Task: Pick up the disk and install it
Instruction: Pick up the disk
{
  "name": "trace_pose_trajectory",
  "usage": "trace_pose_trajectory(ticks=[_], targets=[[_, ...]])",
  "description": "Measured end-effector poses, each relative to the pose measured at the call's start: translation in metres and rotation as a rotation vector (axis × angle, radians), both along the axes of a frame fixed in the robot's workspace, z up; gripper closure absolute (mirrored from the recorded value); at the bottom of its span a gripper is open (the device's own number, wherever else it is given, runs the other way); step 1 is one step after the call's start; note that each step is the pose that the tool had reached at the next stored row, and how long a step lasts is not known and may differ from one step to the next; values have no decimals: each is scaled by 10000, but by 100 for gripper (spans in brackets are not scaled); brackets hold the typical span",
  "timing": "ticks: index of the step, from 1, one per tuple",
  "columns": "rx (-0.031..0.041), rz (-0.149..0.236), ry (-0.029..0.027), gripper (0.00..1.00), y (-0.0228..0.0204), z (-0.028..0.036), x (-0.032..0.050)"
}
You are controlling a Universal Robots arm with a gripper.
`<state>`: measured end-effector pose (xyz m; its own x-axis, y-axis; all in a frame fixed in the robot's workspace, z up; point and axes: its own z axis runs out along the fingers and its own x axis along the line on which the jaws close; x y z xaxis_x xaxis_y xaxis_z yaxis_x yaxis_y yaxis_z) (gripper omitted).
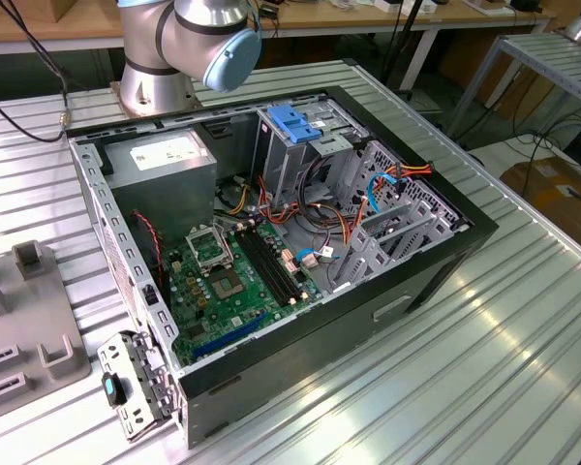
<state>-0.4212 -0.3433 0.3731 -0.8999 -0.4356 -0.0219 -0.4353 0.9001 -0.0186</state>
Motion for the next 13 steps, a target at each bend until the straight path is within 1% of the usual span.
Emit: trace_pose_trajectory(ticks=[1, 3, 7, 11, 13], targets=[[0, 123, 0, 89, 0, 0, 0], [0, 571, 0, 89, 0, -1, 0], [0, 1063, 0, 89, 0, -1, 0], [-1, 1474, 0, 89, 1, -1, 0], [0, 1533, 0, 89, 1, -1, 0]])
